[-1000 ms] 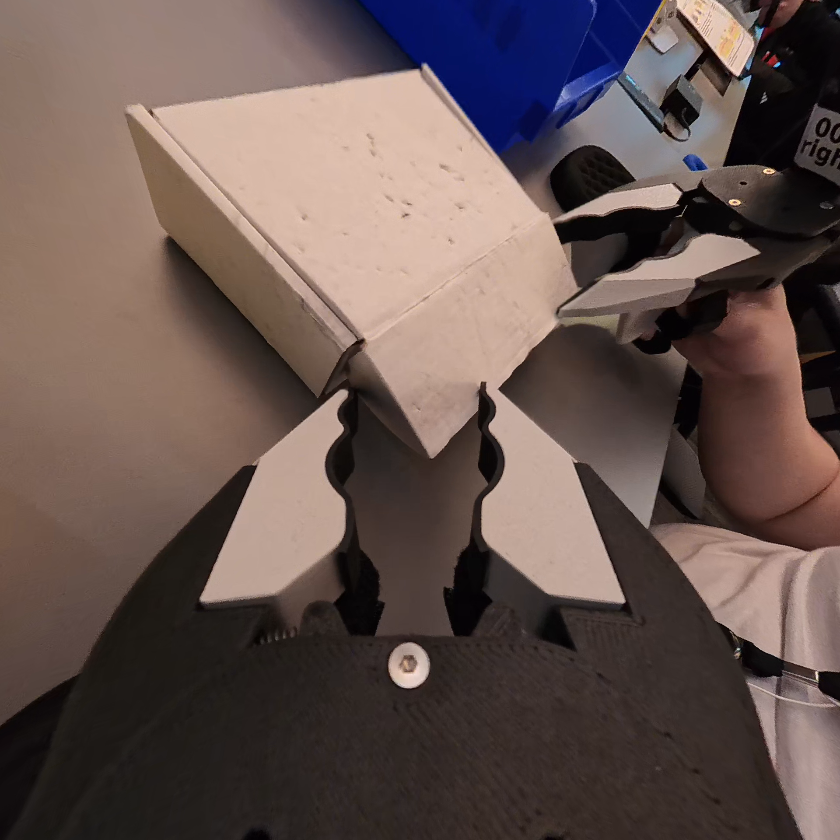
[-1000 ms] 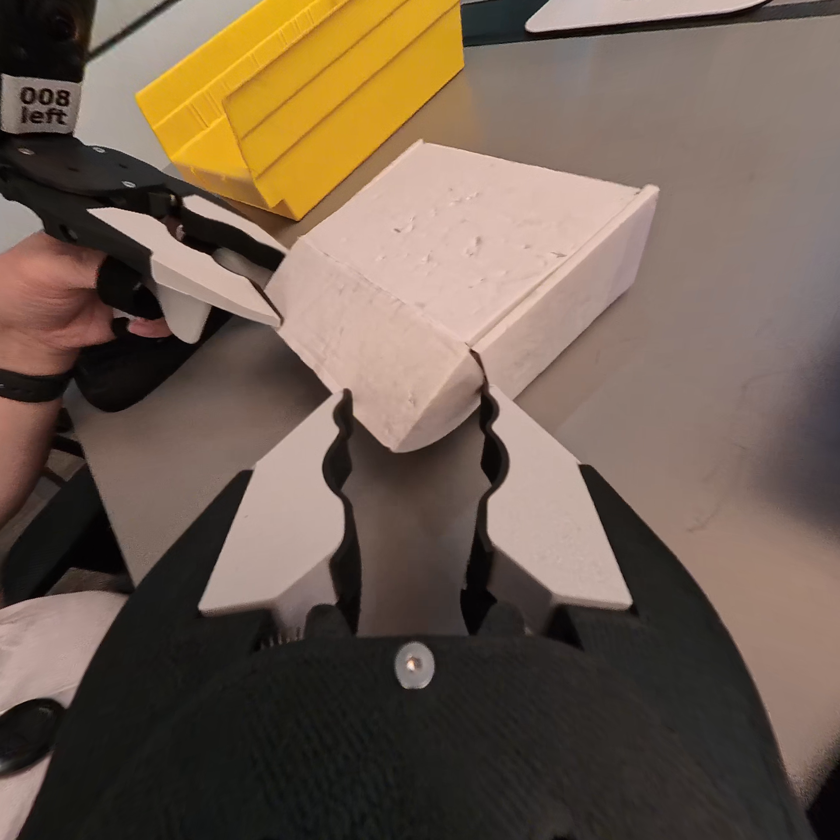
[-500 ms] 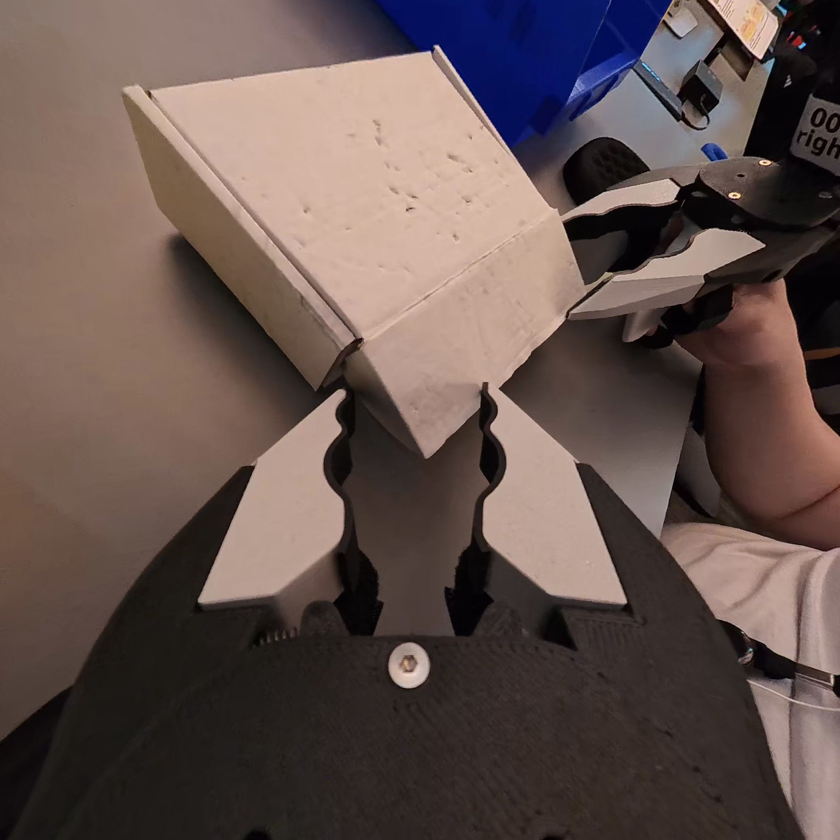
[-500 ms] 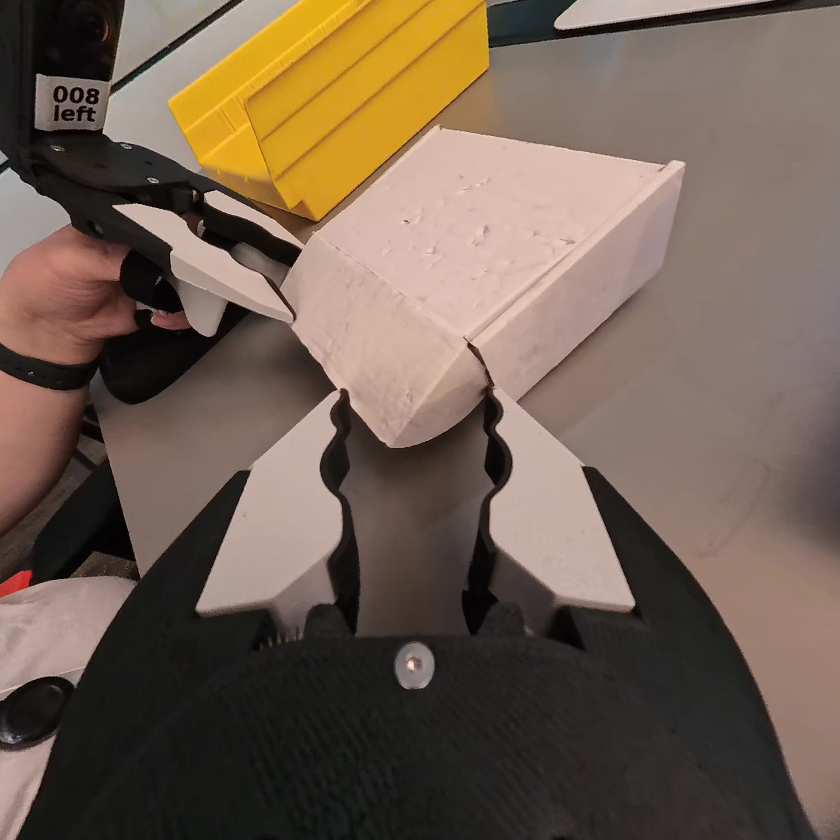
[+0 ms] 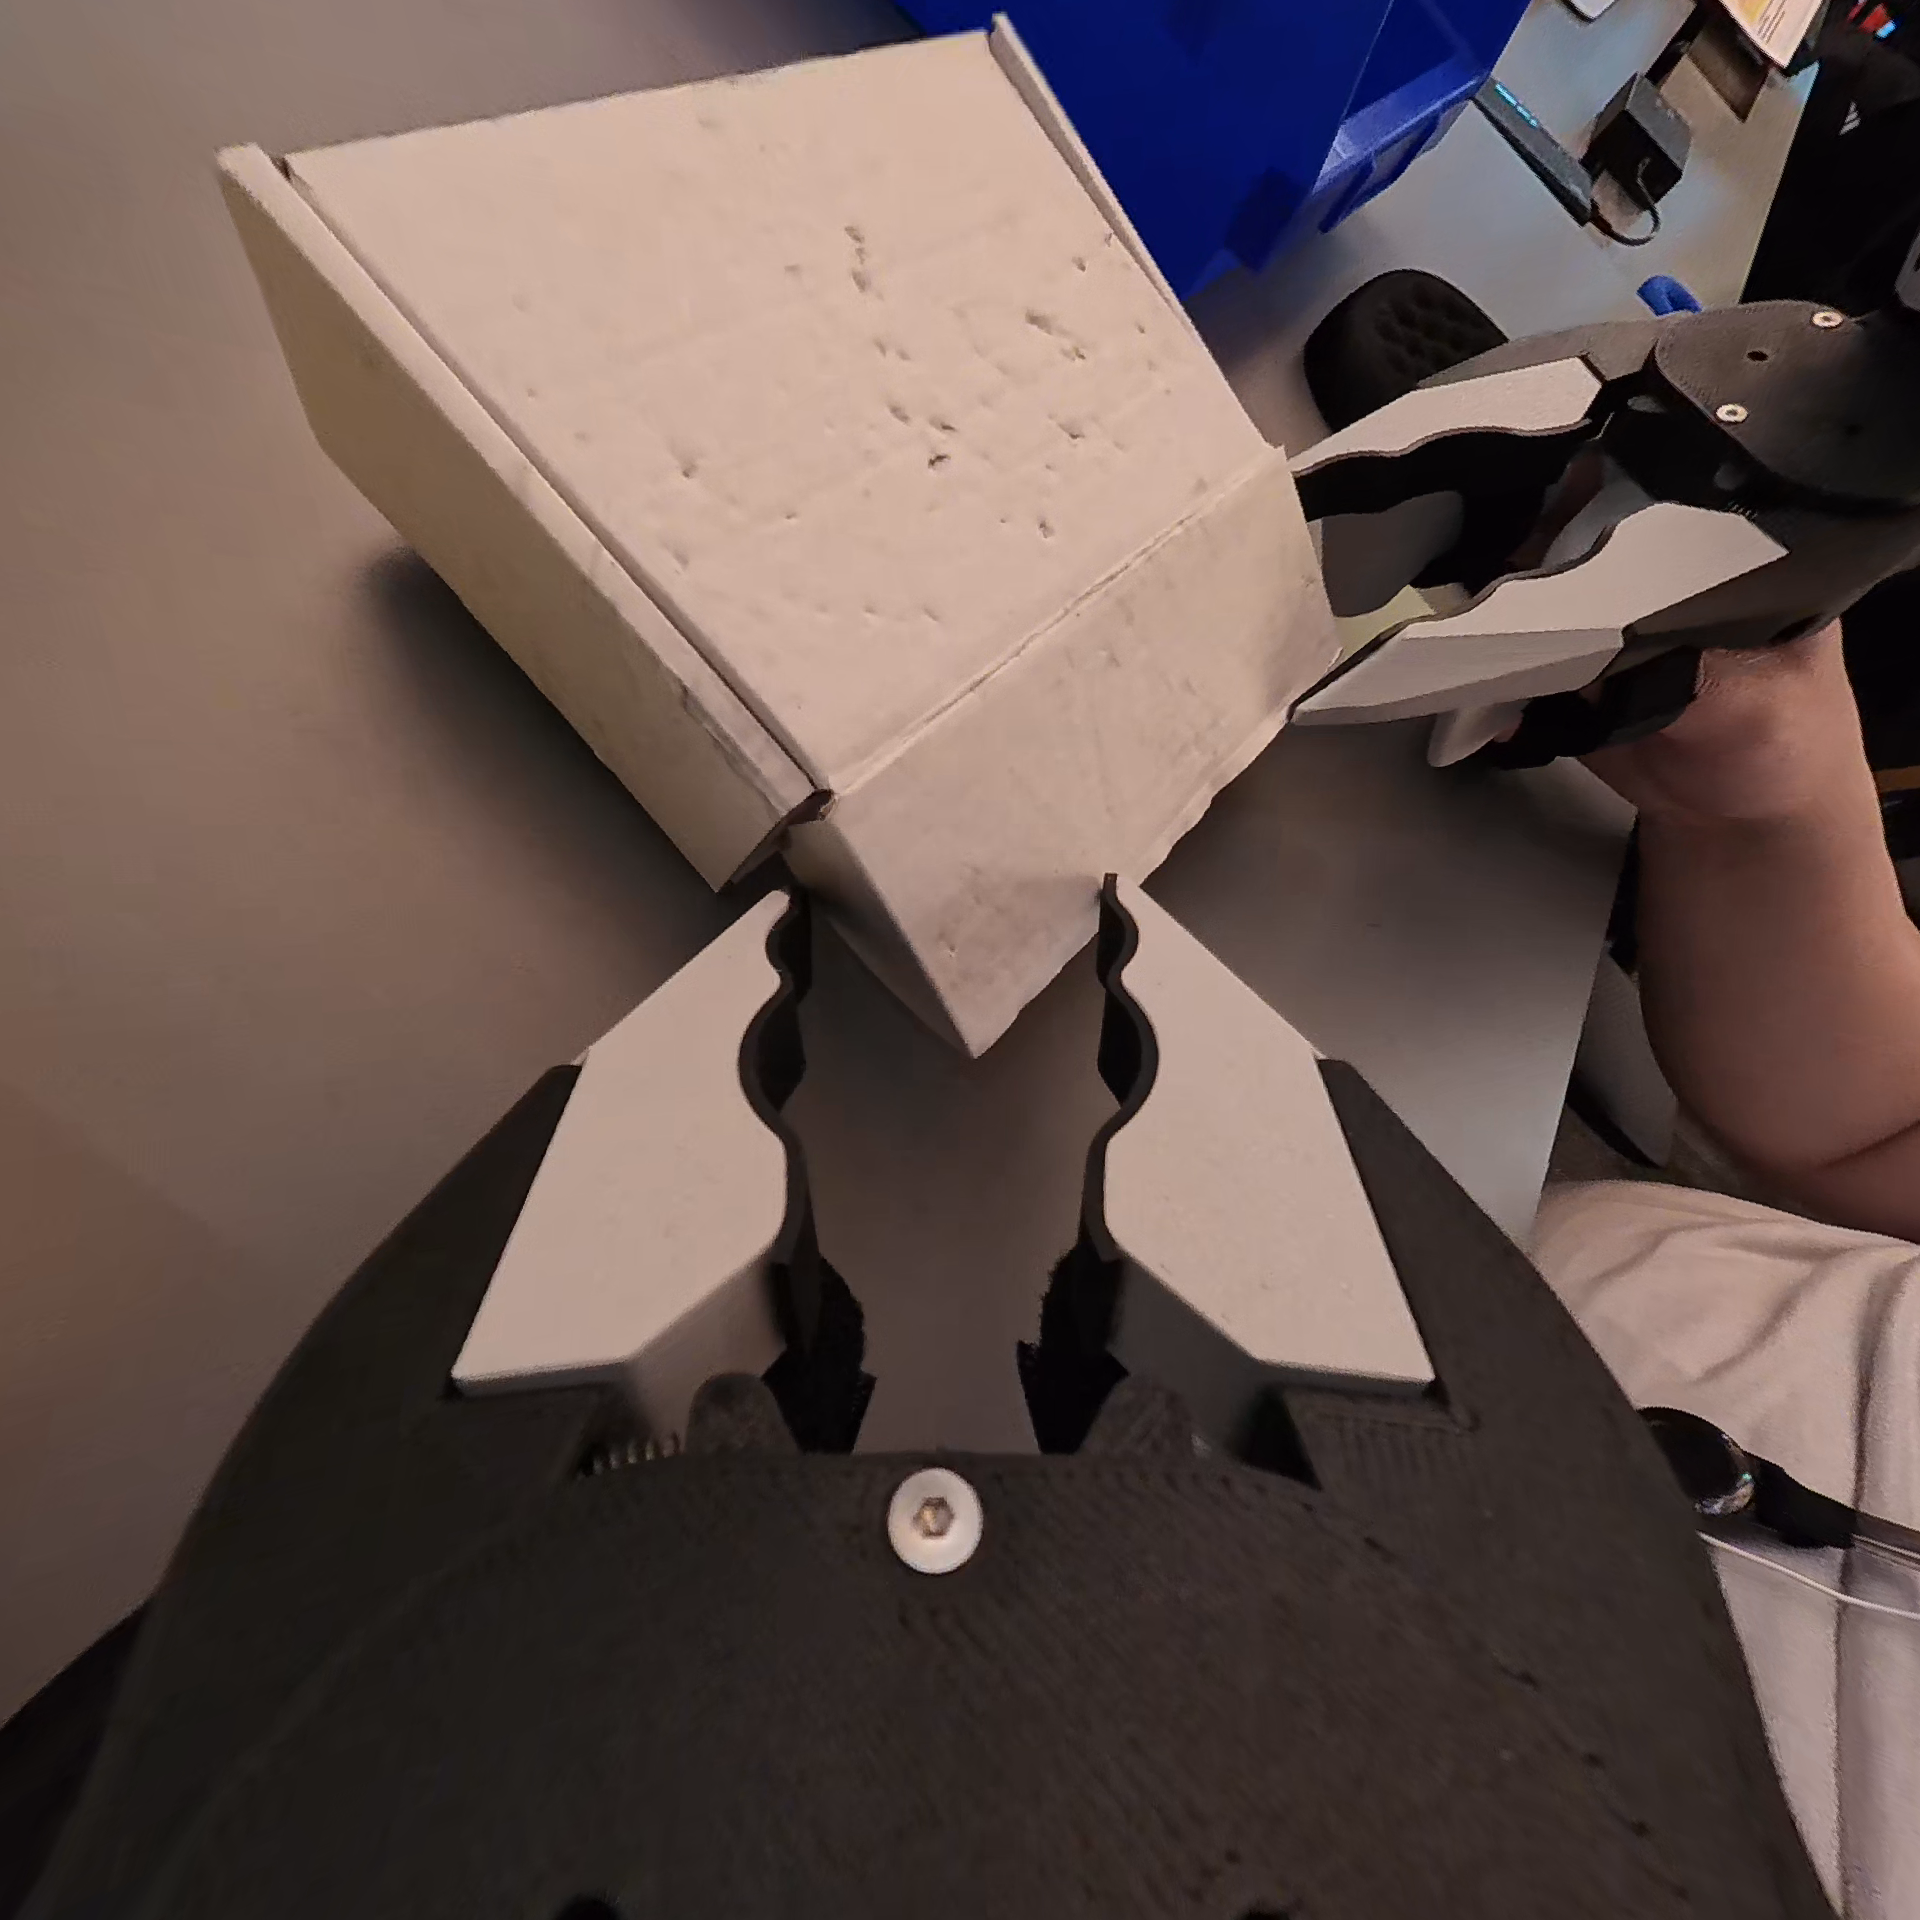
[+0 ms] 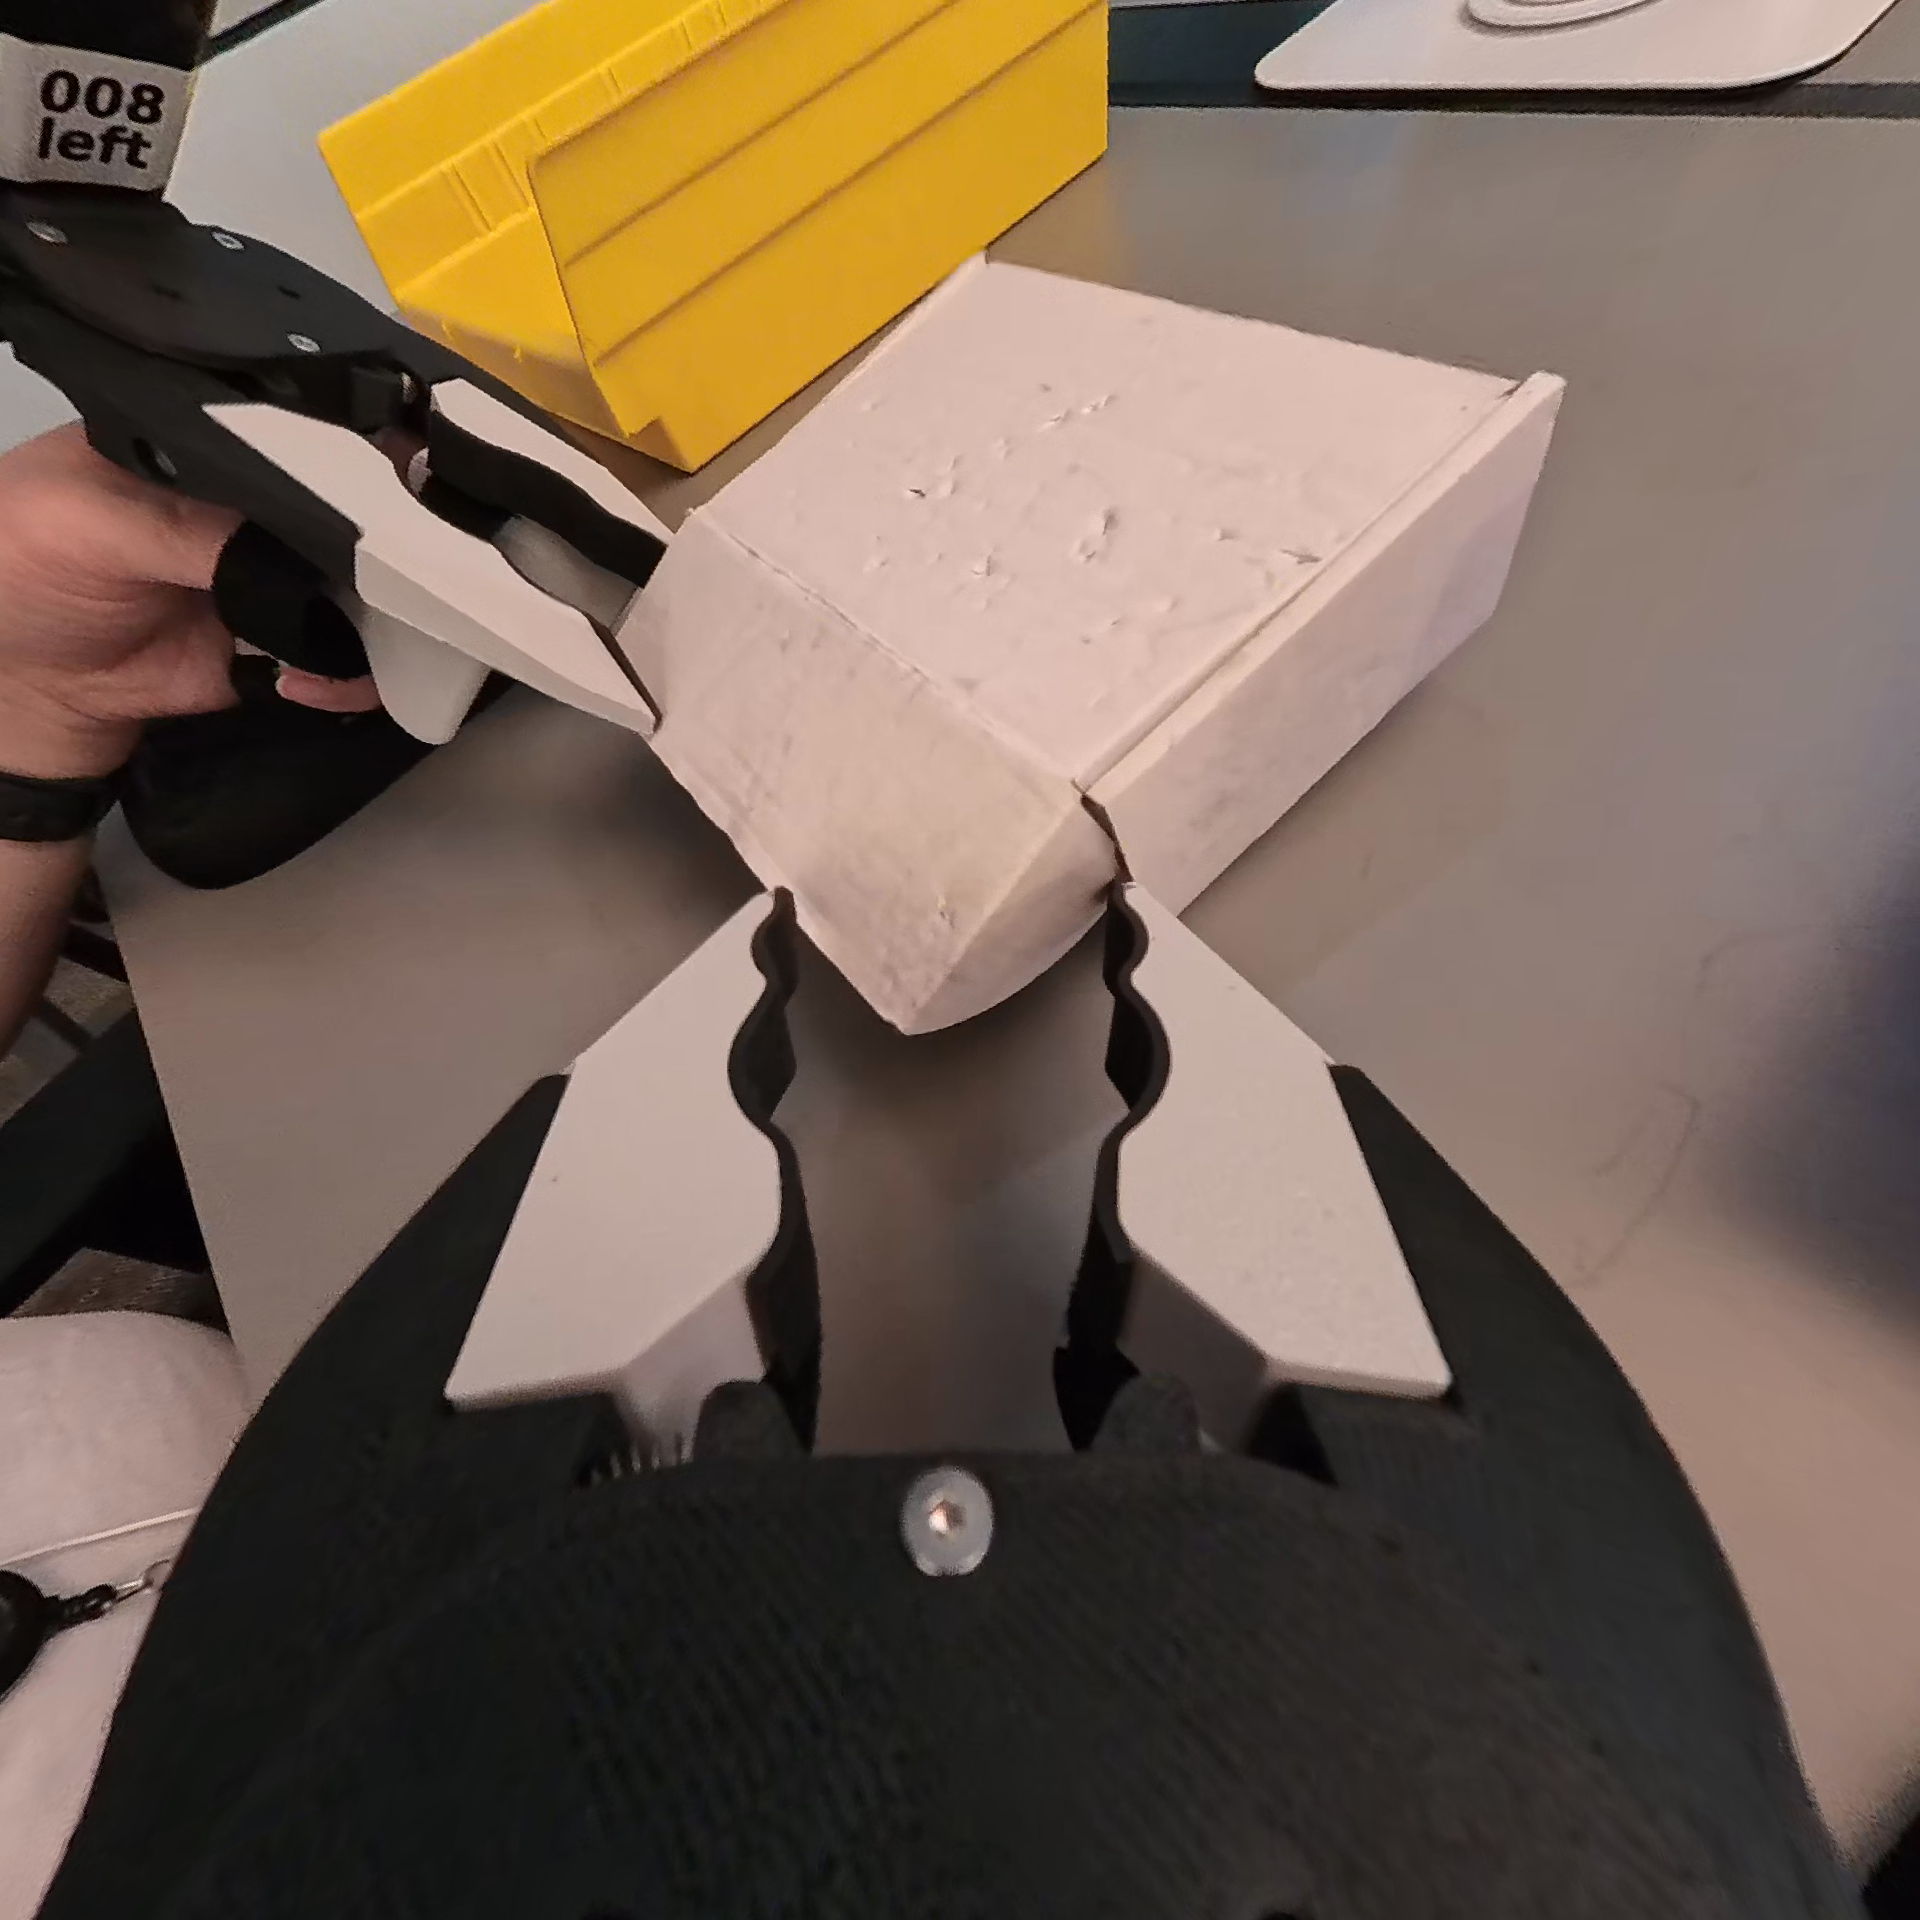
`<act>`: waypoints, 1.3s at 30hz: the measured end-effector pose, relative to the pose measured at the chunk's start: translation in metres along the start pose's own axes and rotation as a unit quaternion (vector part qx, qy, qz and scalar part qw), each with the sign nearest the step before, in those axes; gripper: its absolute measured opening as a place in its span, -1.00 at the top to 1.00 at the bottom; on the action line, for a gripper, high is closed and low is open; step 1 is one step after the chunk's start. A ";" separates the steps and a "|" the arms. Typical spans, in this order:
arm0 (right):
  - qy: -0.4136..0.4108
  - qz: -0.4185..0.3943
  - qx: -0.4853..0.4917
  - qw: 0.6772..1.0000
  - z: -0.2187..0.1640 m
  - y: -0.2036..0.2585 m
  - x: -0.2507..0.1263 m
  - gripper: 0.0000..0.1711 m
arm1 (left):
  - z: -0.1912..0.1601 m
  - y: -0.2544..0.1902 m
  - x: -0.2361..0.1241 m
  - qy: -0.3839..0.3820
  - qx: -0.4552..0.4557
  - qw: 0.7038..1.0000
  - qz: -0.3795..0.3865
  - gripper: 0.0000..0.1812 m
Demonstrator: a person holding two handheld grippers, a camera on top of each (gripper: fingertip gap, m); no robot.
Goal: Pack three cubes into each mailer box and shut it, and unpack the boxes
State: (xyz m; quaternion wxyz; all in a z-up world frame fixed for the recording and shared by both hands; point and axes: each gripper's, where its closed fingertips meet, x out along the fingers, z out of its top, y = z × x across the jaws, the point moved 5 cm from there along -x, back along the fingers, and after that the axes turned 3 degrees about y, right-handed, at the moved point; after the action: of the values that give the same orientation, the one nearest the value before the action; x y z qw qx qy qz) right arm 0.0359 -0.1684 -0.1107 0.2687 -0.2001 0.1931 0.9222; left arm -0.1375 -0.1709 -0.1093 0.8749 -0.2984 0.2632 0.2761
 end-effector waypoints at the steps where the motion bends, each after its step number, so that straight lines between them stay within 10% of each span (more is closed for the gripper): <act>1: 0.002 0.000 -0.001 1.000 0.000 -0.001 0.000 0.31 | 0.000 0.000 0.000 0.001 0.001 1.000 0.002 0.40; 21: 0.033 0.084 0.062 0.994 0.013 -0.022 0.000 0.40 | 0.002 0.003 0.000 0.016 0.083 0.993 0.078 0.33; 39: 0.027 0.066 0.060 0.996 0.025 -0.045 -0.002 0.17 | 0.018 0.014 -0.006 -0.020 0.089 0.996 -0.004 0.18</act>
State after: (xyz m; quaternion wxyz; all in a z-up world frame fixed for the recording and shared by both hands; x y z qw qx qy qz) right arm 0.0568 -0.1230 -0.0998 0.2134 -0.1948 0.2677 0.9191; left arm -0.1452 -0.1511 -0.0986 0.9039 -0.2150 0.2685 0.2543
